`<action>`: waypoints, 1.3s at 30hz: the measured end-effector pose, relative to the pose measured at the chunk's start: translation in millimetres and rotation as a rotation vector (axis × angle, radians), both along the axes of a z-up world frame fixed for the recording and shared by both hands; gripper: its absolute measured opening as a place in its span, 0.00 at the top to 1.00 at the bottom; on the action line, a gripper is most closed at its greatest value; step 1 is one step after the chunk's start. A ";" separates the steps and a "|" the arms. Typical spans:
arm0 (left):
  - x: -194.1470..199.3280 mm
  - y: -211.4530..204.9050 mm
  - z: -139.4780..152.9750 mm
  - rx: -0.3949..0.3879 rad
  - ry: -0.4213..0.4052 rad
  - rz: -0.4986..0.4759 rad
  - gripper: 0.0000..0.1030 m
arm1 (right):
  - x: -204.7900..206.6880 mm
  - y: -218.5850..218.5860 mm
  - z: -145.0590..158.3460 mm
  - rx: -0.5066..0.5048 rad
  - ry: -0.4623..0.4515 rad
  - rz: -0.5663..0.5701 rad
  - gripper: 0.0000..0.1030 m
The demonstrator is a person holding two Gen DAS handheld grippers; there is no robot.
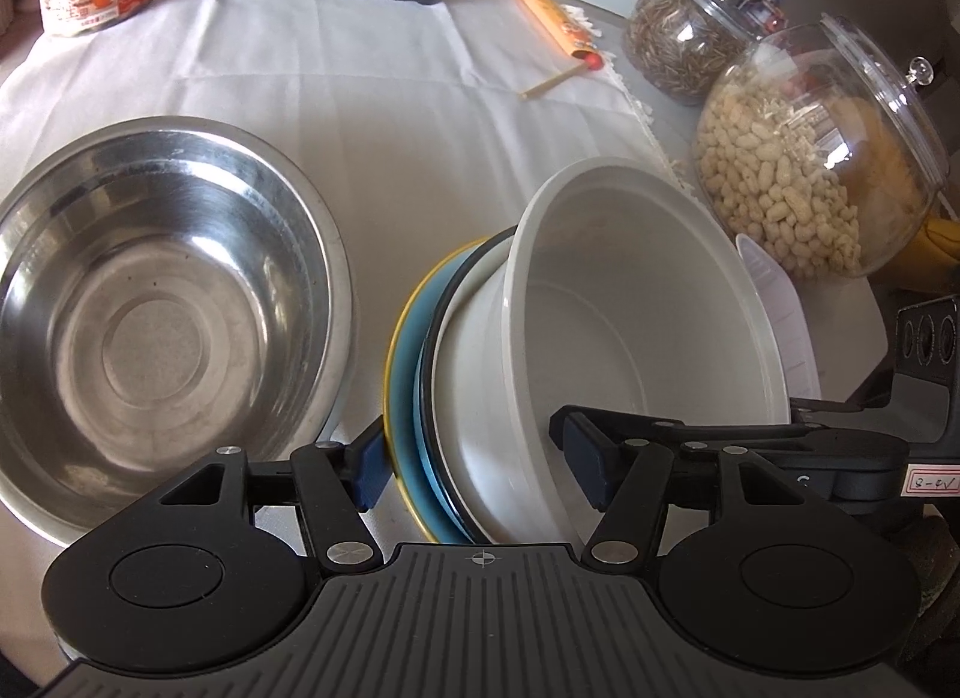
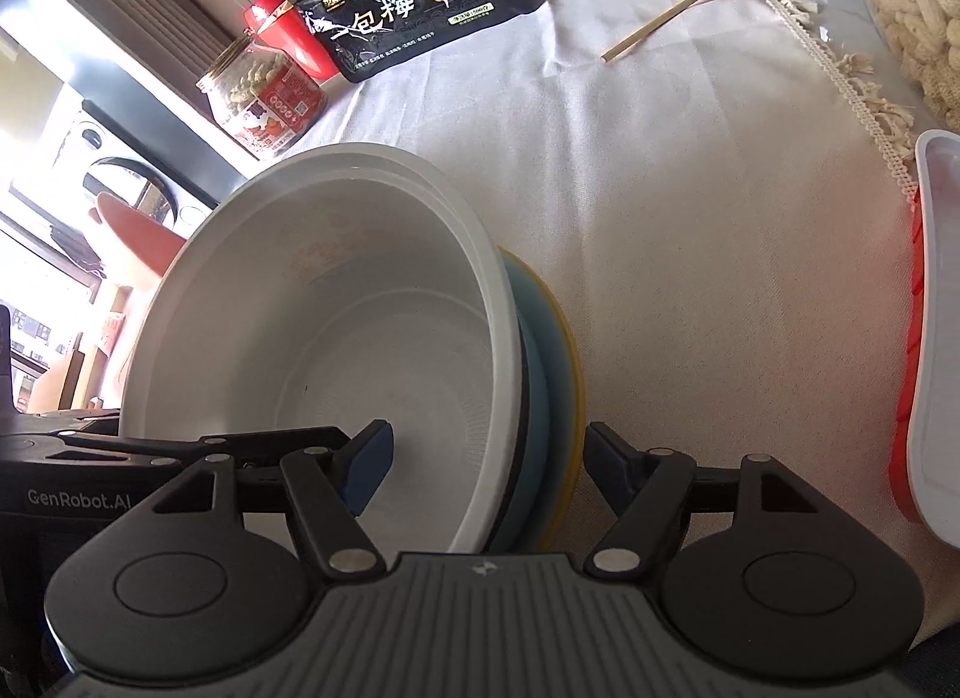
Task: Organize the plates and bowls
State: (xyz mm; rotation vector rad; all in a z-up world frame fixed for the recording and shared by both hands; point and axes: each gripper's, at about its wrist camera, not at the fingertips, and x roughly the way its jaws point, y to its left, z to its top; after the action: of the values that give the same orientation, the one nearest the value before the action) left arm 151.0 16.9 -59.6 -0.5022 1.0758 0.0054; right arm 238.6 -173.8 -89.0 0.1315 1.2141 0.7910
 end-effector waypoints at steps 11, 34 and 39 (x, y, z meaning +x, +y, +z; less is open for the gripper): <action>-0.9 -5.8 1.8 0.031 -0.002 -0.012 0.38 | -3.6 -0.1 2.4 -0.008 0.004 -0.006 0.42; 6.3 -18.5 -1.8 0.034 0.018 -0.082 0.38 | 1.9 -8.5 7.2 -0.055 0.001 0.018 0.42; 5.9 -17.6 -2.1 0.026 0.016 -0.079 0.38 | 1.8 -7.9 7.4 -0.059 0.006 0.015 0.42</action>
State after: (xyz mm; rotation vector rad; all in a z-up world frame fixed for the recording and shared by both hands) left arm 156.9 -0.6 -61.7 -0.4364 1.1092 -0.0454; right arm 240.5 -181.7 -81.6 0.0761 1.2444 0.7676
